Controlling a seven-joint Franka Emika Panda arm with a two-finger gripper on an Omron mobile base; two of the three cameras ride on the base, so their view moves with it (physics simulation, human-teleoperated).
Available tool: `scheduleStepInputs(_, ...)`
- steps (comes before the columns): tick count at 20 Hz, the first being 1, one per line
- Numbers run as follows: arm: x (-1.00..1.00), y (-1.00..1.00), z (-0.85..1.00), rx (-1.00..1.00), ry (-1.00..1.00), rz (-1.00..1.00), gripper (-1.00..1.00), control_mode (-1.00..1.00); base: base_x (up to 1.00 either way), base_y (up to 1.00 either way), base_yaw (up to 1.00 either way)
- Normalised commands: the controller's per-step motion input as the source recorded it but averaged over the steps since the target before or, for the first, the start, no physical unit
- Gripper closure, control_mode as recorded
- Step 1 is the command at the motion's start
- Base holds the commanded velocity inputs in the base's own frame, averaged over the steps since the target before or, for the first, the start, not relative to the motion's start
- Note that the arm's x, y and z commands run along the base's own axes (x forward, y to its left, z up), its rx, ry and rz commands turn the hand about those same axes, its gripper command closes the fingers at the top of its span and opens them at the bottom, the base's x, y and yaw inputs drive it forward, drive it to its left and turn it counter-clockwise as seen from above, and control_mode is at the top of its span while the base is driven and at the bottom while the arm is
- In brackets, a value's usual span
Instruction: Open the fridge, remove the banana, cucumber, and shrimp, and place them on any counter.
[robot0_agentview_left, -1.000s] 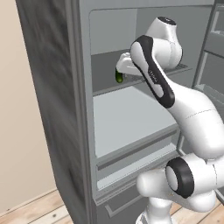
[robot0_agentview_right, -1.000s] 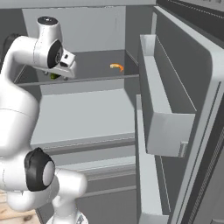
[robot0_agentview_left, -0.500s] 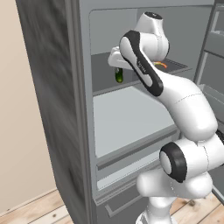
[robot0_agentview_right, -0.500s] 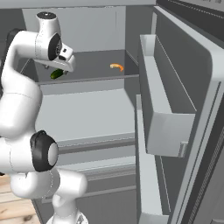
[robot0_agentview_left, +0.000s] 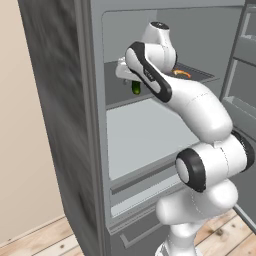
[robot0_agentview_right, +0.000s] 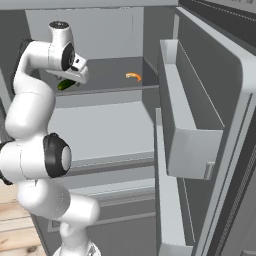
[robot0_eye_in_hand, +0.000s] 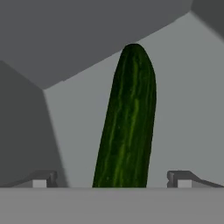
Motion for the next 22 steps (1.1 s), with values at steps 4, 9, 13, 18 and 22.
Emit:
scheduleStepInputs(4,0.44,0.00,-0.09,0.00,0.11,-0.06,-1.00,-1.00,0.00,0.00,0.00)
scheduleStepInputs(9,0.33,0.00,-0.20,0.00,0.17,-0.08,-1.00,-1.00,0.00,0.00,0.00)
scheduleStepInputs(13,0.06,0.00,-0.33,0.00,0.10,-0.05,1.00,-1.00,0.00,0.00,0.00)
scheduleStepInputs(18,0.00,0.00,-0.07,0.00,0.01,0.00,1.00,-1.00,0.00,0.00,0.00)
scheduleStepInputs(22,0.00,0.00,0.00,0.00,0.00,0.00,1.00,-1.00,0.00,0.00,0.00)
